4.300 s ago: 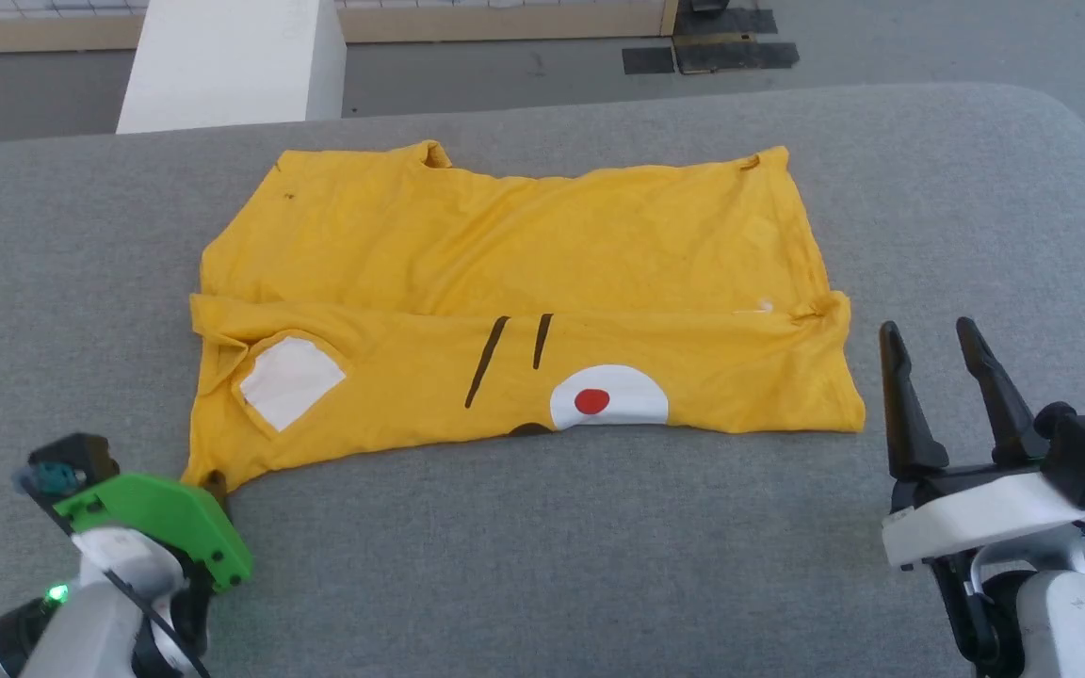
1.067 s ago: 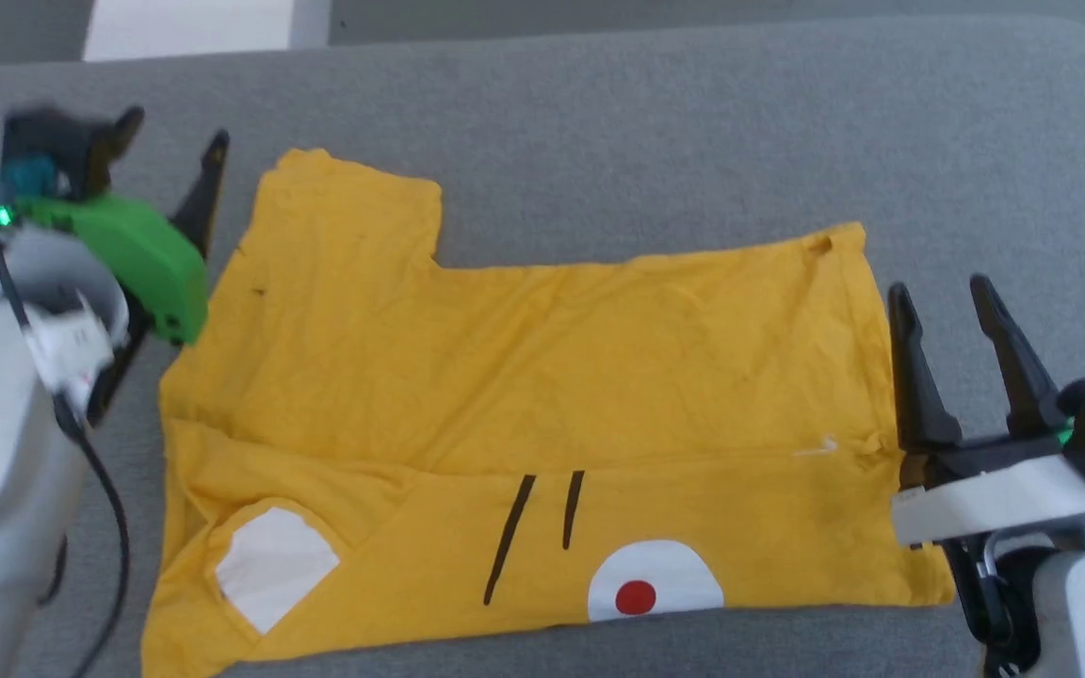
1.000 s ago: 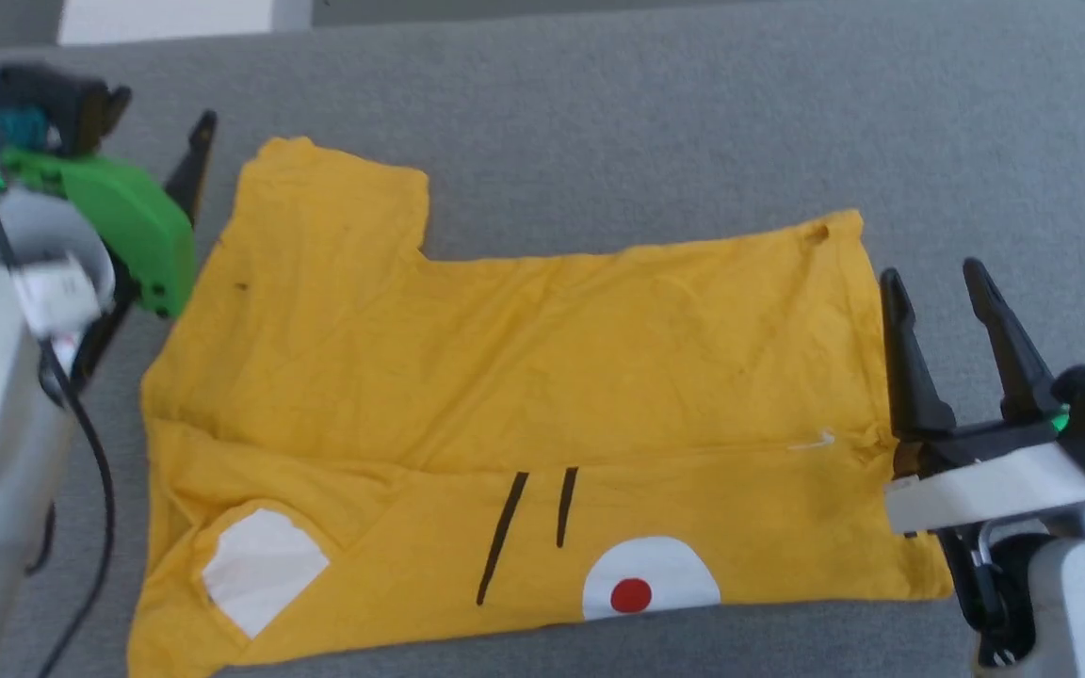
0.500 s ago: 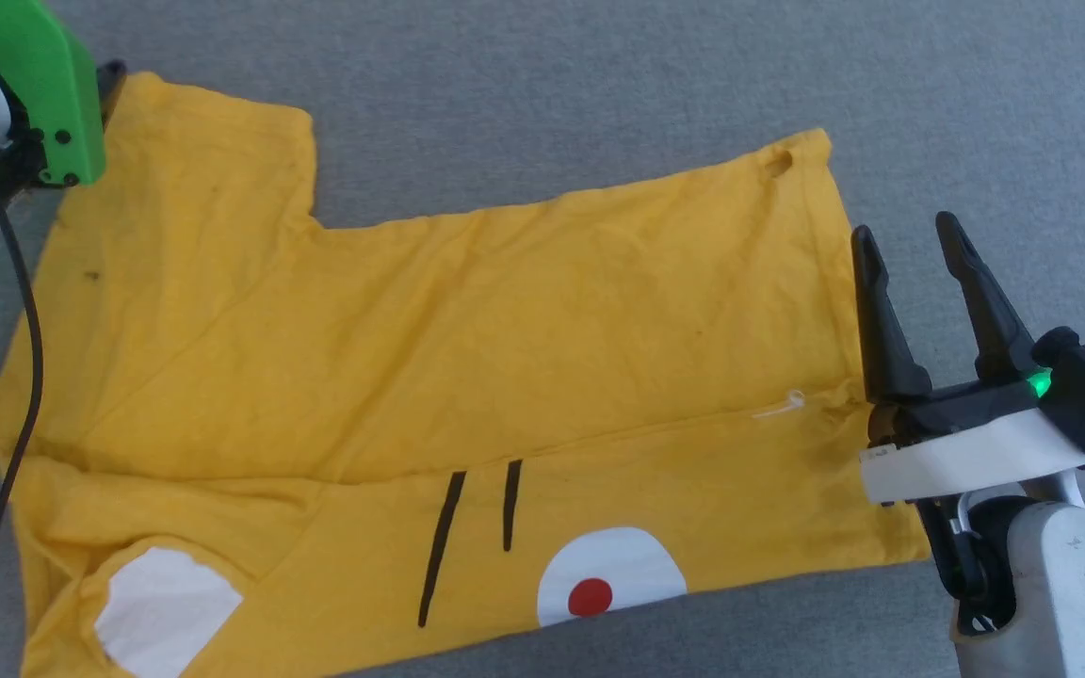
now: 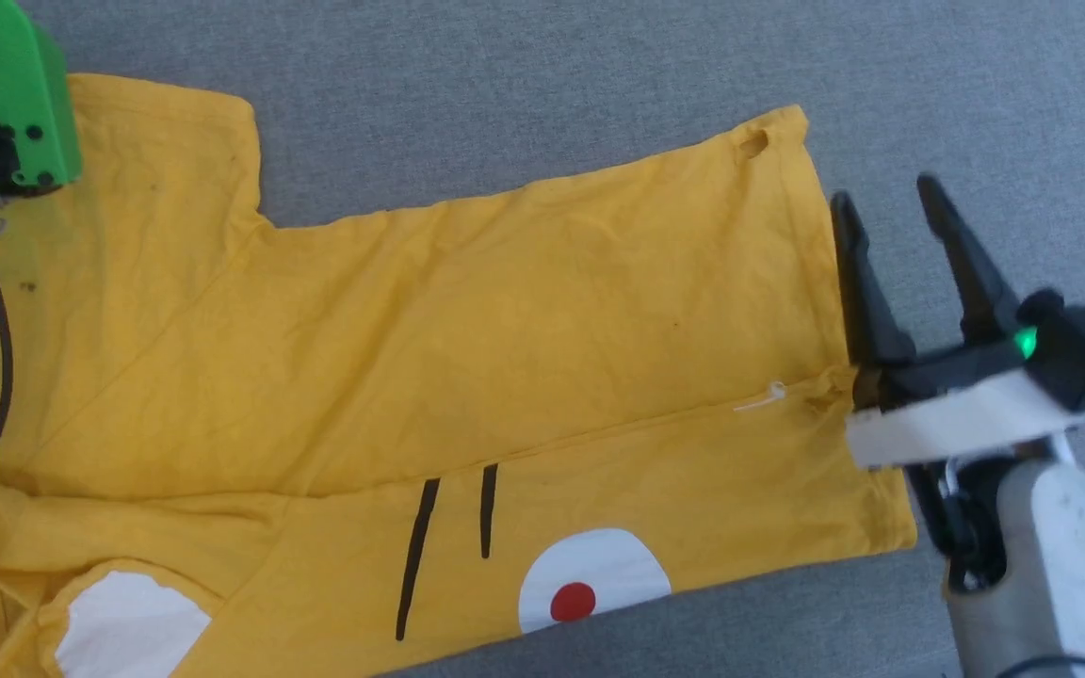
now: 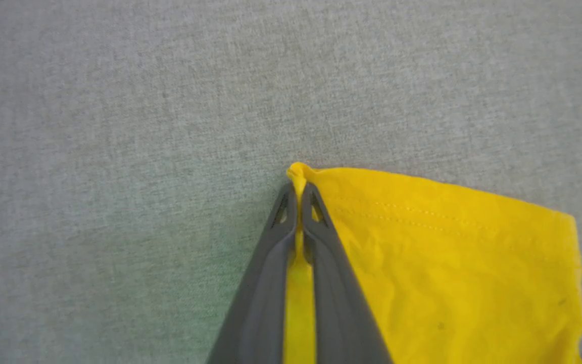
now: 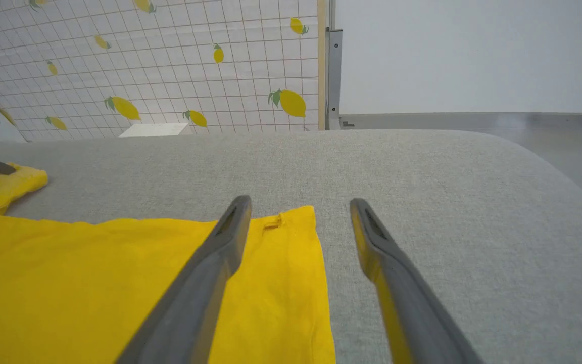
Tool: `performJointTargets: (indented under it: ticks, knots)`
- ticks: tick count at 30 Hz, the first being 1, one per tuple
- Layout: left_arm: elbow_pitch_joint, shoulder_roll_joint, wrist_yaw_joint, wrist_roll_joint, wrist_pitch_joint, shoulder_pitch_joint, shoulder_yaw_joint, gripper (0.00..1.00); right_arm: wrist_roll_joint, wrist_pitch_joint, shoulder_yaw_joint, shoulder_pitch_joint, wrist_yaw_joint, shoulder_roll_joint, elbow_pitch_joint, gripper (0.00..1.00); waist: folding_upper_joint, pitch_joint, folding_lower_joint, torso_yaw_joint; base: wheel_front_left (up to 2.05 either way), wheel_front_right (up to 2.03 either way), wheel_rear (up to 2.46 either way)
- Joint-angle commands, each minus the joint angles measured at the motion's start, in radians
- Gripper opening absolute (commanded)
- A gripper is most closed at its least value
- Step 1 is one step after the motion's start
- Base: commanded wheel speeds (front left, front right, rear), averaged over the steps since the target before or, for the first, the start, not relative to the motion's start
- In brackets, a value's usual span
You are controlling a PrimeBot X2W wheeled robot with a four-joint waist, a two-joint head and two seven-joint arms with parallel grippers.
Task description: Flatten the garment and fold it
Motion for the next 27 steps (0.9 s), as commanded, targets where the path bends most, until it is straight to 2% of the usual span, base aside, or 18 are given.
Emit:
performJointTargets:
  ticks: [1, 3, 5, 12, 16, 19, 20, 21, 22, 23, 25, 27]
  knots:
    - [0.006, 0.008, -0.004, -0.007, 0.0, 0.038, -0.008, 0.0, -0.009, 0.014, 0.002, -0.054, -0.002, -0.004, -0.001, 1.0, 0.0, -0.007, -0.0001, 0.004, 0.0, 0.0, 0.0]
    - [-0.003, 0.01, -0.007, -0.006, -0.014, 0.043, -0.008, 0.0, -0.019, 0.075, -0.014, -0.112, -0.002, -0.001, 0.014, 1.0, 0.0, -0.014, -0.0001, 0.008, 0.0, 0.0, 0.0]
    - [-0.007, 0.008, -0.01, -0.008, -0.018, 0.047, -0.01, 0.0, -0.021, 0.188, -0.031, -0.176, -0.002, 0.005, 0.058, 1.0, 0.0, -0.02, -0.0001, 0.012, 0.0, 0.0, 0.0]
    - [-0.02, -0.008, -0.031, -0.009, -0.037, 0.04, -0.028, 0.0, -0.052, 0.687, -0.083, -0.404, -0.002, 0.015, 0.283, 1.0, 0.0, -0.016, -0.0001, 0.044, 0.0, 0.0, 0.0]
    - [-0.023, -0.016, -0.041, -0.009, -0.045, 0.031, -0.038, 0.0, -0.071, 0.864, -0.115, -0.484, -0.002, 0.018, 0.358, 1.0, 0.0, -0.005, -0.0001, 0.059, 0.0, 0.0, 0.0]
    - [-0.024, -0.02, -0.048, -0.008, -0.051, 0.023, -0.043, 0.0, -0.09, 0.958, -0.114, -0.523, -0.002, 0.02, 0.395, 1.0, 0.0, 0.003, -0.0001, 0.067, 0.0, 0.0, 0.0]
    - [-0.023, -0.022, -0.05, -0.008, -0.055, 0.021, -0.045, 0.0, -0.097, 0.998, -0.108, -0.532, -0.002, 0.02, 0.41, 0.96, 0.0, 0.006, -0.0001, 0.07, 0.0, 0.0, 0.0]
    - [-0.022, -0.024, -0.051, -0.008, -0.057, 0.02, -0.047, 0.0, -0.099, 1.03, -0.101, -0.538, -0.002, 0.02, 0.419, 0.44, 0.0, 0.007, -0.0001, 0.072, 0.0, 0.0, 0.0]
    - [-0.02, -0.026, -0.054, -0.009, -0.061, 0.019, -0.049, 0.0, -0.103, 1.074, -0.084, -0.542, -0.002, 0.02, 0.426, 0.09, 0.0, 0.007, -0.0001, 0.074, 0.0, 0.0, 0.0]
    - [-0.019, -0.027, -0.056, -0.009, -0.064, 0.018, -0.05, 0.0, -0.104, 1.093, -0.077, -0.544, -0.002, 0.021, 0.427, 0.0, 0.0, 0.007, -0.0001, 0.075, 0.0, 0.0, 0.0]
    - [-0.017, -0.033, -0.061, -0.01, -0.089, 0.017, -0.048, 0.0, -0.096, 1.13, -0.065, -0.545, -0.002, 0.021, 0.419, 0.0, 0.0, 0.003, -0.0001, 0.08, 0.0, 0.0, 0.0]
    - [-0.019, -0.036, -0.068, 0.001, -0.144, 0.022, -0.046, 0.0, -0.09, 1.115, -0.06, -0.538, -0.002, 0.021, 0.399, 0.0, 0.0, -0.009, -0.0001, 0.083, 0.0, 0.0, 0.0]
